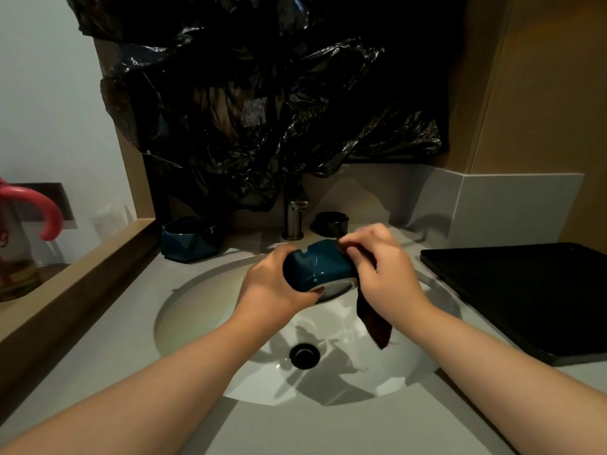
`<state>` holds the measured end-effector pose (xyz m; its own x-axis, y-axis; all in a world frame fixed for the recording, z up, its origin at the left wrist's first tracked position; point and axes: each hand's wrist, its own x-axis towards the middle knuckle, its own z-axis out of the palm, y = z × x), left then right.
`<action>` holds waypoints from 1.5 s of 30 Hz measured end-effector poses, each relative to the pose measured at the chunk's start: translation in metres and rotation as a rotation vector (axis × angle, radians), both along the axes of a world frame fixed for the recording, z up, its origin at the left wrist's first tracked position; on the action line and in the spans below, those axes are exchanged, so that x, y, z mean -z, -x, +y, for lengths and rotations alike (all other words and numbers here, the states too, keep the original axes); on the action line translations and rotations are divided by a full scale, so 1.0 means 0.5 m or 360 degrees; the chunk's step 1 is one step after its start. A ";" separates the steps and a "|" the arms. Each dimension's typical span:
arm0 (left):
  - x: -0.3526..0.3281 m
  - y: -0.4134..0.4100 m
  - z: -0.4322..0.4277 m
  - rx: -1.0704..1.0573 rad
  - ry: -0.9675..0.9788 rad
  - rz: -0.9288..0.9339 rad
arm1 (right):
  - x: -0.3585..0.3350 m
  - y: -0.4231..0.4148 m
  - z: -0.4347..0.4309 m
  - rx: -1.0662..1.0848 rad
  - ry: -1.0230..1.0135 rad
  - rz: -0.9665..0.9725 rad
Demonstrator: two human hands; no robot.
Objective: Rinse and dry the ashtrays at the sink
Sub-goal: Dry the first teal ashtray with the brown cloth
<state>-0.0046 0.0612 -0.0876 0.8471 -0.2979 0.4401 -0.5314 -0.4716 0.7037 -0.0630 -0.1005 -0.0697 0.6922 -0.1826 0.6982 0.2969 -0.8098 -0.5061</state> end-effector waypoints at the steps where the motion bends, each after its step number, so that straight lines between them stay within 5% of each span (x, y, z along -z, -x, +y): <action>1: 0.000 0.000 0.000 -0.0001 -0.0001 0.0010 | -0.001 0.005 0.007 -0.0025 0.0178 -0.0094; 4: 0.000 0.002 0.000 -0.0003 -0.0009 0.0003 | 0.001 0.006 0.009 -0.0022 0.0517 -0.0195; 10: -0.001 0.003 -0.002 0.0016 -0.0120 -0.0010 | 0.001 -0.005 -0.008 0.0125 0.0024 0.0141; 15: -0.001 0.005 -0.003 0.0036 -0.0220 -0.0061 | -0.003 0.009 0.012 -0.0015 0.0551 -0.0085; 20: -0.001 0.007 -0.003 0.0045 -0.0188 -0.0024 | -0.009 -0.005 -0.018 0.0143 -0.0015 0.0239; 25: 0.000 0.003 -0.003 0.0030 -0.0210 0.0033 | -0.008 0.015 0.014 0.0010 0.0521 -0.0014; 30: 0.001 -0.006 -0.006 -0.0020 -0.0082 0.0236 | -0.011 0.004 -0.016 0.0156 0.0257 0.0169; 36: 0.004 -0.013 -0.013 -0.0026 -0.0089 0.0363 | -0.007 0.014 0.022 -0.0026 0.0900 -0.0039; 41: 0.004 -0.024 -0.005 -0.0053 0.0251 0.0568 | -0.004 0.001 -0.025 0.0164 0.0246 0.0092; 45: 0.004 -0.024 -0.006 -0.0045 0.0210 0.0520 | -0.009 0.006 -0.001 0.0079 0.0146 0.0018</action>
